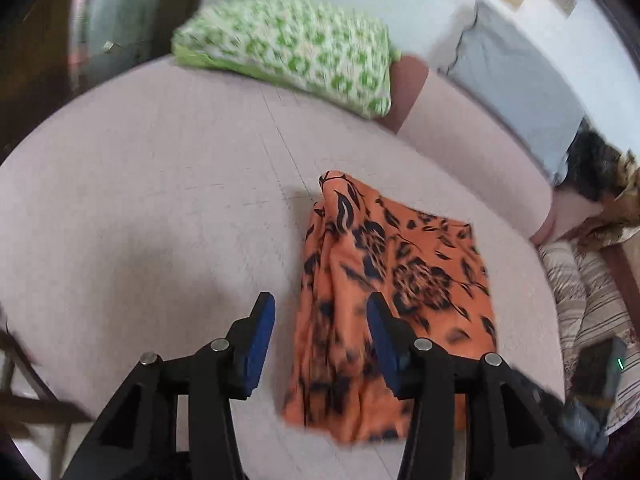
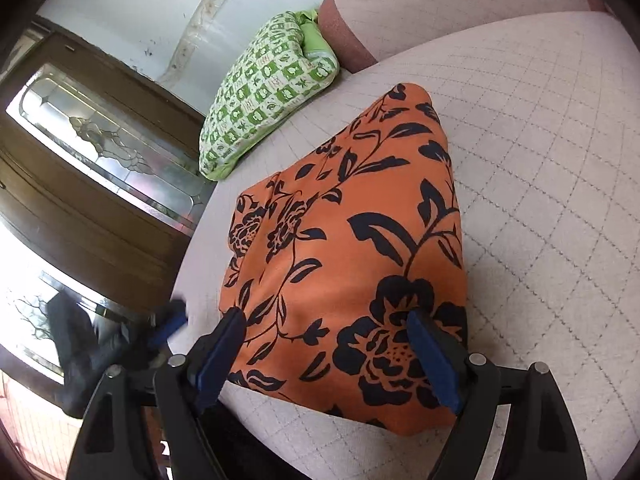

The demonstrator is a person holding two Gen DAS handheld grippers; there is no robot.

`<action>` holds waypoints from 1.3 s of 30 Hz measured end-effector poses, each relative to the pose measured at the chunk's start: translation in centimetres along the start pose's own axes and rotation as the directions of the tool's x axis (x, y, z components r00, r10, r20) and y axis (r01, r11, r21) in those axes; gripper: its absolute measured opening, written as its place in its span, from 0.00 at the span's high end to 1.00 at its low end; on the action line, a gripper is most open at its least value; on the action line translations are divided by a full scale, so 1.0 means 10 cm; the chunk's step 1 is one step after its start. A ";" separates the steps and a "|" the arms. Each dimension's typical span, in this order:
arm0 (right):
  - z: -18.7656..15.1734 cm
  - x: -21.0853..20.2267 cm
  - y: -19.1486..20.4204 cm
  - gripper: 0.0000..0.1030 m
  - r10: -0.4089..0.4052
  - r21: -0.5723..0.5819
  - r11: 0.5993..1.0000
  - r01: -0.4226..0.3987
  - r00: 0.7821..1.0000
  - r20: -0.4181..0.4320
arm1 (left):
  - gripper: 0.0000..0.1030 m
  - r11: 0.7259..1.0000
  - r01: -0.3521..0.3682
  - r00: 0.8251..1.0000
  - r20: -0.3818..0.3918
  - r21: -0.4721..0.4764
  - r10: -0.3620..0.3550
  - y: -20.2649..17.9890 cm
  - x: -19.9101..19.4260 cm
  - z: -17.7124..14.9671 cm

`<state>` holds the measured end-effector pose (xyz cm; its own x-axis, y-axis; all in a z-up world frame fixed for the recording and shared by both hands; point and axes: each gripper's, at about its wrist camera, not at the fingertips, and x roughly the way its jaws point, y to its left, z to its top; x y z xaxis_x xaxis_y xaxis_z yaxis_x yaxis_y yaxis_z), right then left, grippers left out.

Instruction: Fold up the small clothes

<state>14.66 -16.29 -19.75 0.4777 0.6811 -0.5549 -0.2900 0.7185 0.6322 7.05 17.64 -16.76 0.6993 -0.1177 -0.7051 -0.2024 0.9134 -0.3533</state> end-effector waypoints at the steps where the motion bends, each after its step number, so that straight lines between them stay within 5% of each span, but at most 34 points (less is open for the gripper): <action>1: 0.00 0.01 0.01 0.17 -0.001 -0.008 1.000 0.001 1.000 -0.004 | 0.53 1.000 0.017 0.999 -0.035 0.012 -0.016 -0.01 0.17 0.15; 5: -0.03 0.05 0.03 0.17 -0.010 -0.045 0.999 0.010 1.000 -0.014 | 0.53 0.998 0.054 0.983 -0.179 0.035 -0.047 -0.02 0.79 0.53; 7: -0.05 0.07 0.03 0.17 -0.013 -0.060 0.998 0.012 1.000 -0.018 | 0.95 0.995 0.084 0.979 -0.193 0.057 -0.072 -0.06 0.93 0.69; 11: -0.09 0.12 0.03 0.17 -0.026 -0.110 0.994 0.021 0.999 -0.042 | 0.94 0.926 0.110 0.992 -0.099 0.361 -0.079 -0.43 0.89 0.65; 13: -0.09 0.15 0.02 0.17 -0.019 -0.118 0.993 0.013 0.999 -0.049 | 0.93 0.944 0.027 0.988 -0.150 0.329 0.024 -0.23 1.20 0.61; 15: -0.08 0.16 0.00 0.16 -0.004 -0.108 0.994 -0.002 0.998 -0.056 | 0.85 0.953 0.049 0.991 -0.130 0.299 -0.010 -0.15 1.18 0.60; 17: -0.07 0.15 -0.01 0.15 0.004 -0.103 0.995 -0.010 0.998 -0.057 | 0.73 0.955 -0.001 0.995 -0.096 0.298 0.032 -0.16 1.06 0.59; 19: -0.05 0.15 0.01 0.14 -0.002 -0.103 0.995 -0.005 0.998 -0.067 | 0.72 0.956 -0.030 0.996 -0.067 0.291 0.052 -0.19 0.88 0.56; 24: 0.04 -0.09 0.03 0.14 0.090 -0.031 0.995 -0.090 0.996 -0.013 | 0.66 0.944 0.066 0.997 0.015 0.324 -0.075 -0.21 -0.04 0.18; 27: 0.06 -0.07 -0.06 0.14 0.202 0.056 0.978 -0.201 0.979 -0.013 | 0.59 0.933 0.114 0.993 -0.015 0.341 -0.116 -0.33 -0.08 -0.10; 28: 0.03 0.07 -0.19 0.14 0.255 0.132 0.960 -0.247 0.965 -0.053 | 0.59 0.934 0.095 0.995 -0.042 0.345 -0.086 -0.31 -0.01 -0.20; 30: -0.03 0.21 -0.41 0.14 0.271 0.258 0.935 -0.244 0.960 -0.075 | 0.52 0.930 -0.030 0.988 -0.128 0.367 0.082 -0.23 0.34 -0.40; 31: -0.01 0.18 -0.43 0.14 0.306 0.288 0.916 -0.278 0.950 -0.056 | 0.47 0.915 -0.069 0.988 -0.102 0.399 0.119 -0.23 0.37 -0.45; 34: 0.11 -0.05 -0.36 0.14 0.285 0.244 0.931 -0.273 0.958 -0.015 | 0.47 0.922 -0.073 0.995 -0.040 0.379 0.096 -0.33 0.08 -0.37; 36: 0.19 -0.16 -0.40 0.14 0.279 0.225 0.935 -0.275 0.960 0.015 | 0.47 0.903 -0.083 0.997 0.031 0.422 0.077 -0.50 -0.11 -0.32; 39: 0.32 -0.14 -0.69 0.14 0.229 0.312 0.921 -0.233 0.972 0.052 | 0.47 0.906 0.005 0.999 0.034 0.424 -0.022 -0.66 -0.18 -0.23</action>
<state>18.69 -22.61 -21.59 0.4409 0.8191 -0.3671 -0.1198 0.4590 0.8803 5.55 10.91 -14.60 0.7265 -0.1242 -0.6758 0.1110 0.9918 -0.0630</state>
